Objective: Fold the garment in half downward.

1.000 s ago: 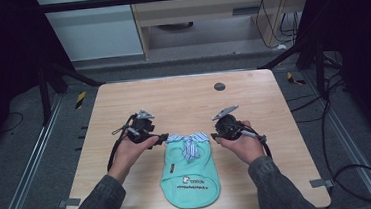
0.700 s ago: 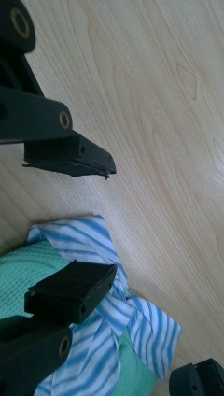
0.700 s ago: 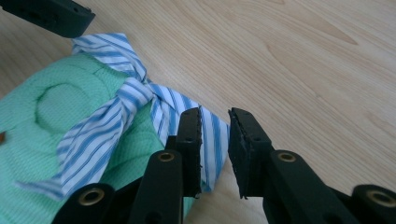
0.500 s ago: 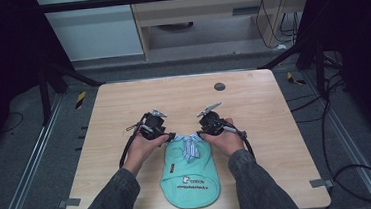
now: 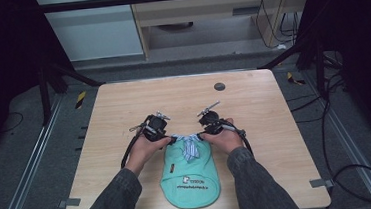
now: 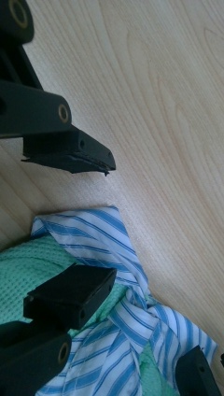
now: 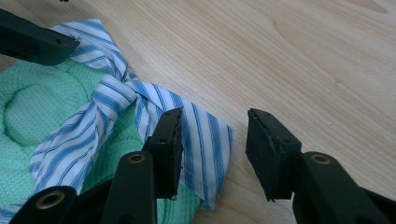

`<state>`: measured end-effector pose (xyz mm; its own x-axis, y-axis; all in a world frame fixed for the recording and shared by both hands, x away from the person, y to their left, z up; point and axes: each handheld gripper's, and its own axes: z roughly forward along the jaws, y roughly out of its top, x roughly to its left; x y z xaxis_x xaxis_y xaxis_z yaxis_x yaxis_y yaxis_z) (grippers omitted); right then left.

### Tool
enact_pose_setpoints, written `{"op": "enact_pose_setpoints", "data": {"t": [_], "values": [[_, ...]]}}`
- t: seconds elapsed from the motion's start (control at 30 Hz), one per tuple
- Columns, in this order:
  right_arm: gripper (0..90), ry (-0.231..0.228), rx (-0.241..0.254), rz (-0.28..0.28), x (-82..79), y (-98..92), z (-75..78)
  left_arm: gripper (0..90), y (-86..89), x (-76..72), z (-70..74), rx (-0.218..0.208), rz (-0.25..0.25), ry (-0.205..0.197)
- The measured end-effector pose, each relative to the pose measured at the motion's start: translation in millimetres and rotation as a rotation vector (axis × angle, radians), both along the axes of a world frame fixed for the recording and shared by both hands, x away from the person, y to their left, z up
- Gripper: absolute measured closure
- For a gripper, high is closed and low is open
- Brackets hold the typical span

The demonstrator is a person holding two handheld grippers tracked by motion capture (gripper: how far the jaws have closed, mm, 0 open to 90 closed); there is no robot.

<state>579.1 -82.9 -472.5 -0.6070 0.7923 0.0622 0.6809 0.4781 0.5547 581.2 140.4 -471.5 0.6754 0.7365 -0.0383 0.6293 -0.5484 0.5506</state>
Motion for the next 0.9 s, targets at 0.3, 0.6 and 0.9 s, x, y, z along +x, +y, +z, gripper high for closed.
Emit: {"op": "enact_pose_setpoints", "data": {"t": [0.3, 0.6, 0.9], "values": [[54.2, 0.023, -0.008, 0.002, 1.4, 2.4, -4.3, 42.3, -0.1, -1.8, -6.7, 0.004, -0.001, 0.019], [54.6, 0.039, -0.006, 0.009, 1.4, 4.1, -6.3, 45.0, 0.1, -2.5, -7.8, 0.006, -0.008, 0.019], [58.1, 0.053, -0.025, 0.021, 0.7, 6.9, -5.6, 50.3, -3.0, -1.9, -5.6, 0.027, -0.028, 0.039]]}}
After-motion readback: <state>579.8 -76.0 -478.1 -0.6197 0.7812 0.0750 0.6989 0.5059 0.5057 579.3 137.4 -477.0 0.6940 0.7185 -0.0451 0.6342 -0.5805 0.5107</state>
